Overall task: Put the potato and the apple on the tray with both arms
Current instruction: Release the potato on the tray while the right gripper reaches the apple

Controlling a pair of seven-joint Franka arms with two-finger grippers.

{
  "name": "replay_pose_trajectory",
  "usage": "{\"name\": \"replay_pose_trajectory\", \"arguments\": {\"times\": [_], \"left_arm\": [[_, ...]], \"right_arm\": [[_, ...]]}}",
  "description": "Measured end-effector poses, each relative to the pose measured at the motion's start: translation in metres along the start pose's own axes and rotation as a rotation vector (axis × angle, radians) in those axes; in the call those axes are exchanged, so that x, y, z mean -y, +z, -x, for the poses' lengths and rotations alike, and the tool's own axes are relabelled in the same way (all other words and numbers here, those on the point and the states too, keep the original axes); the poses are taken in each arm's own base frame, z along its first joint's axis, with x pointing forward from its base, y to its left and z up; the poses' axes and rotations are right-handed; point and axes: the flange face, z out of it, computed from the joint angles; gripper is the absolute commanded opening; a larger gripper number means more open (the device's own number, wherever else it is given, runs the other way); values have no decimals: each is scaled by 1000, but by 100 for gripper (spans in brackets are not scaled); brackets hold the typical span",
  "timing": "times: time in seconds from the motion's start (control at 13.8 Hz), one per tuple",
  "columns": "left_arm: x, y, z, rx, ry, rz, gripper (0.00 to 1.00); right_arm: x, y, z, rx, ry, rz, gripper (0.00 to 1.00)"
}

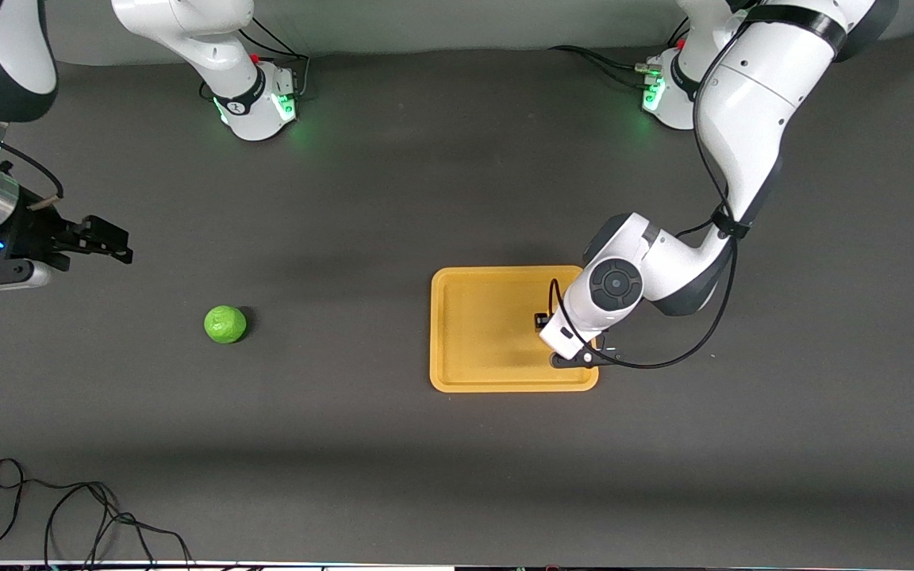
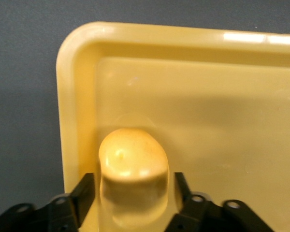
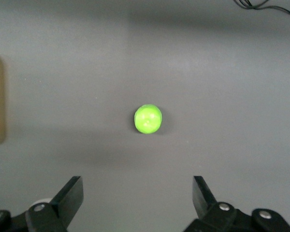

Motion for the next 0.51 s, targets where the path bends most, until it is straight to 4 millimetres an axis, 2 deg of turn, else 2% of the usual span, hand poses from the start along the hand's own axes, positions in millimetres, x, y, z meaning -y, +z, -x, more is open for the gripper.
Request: {"name": "replay_pose_trajectory", "arguments": {"times": [0.14,0.29,0.36,0.51], "left_arm": [[2,-1,-2,-3,-7,0,100],[3,-12,-7,-21,-13,7,100],[4,-25,-9,-40,-16,12,100],[10,-72,-15,-80,-28,1,100]], "right_arm": [[2,21,-9,-8,-5,1,100],[2,52,-21,-10,-6,2,100],[2,74,-26,-17,-6,3,100],[2,126,-27,-39,-6,5,100]]}}
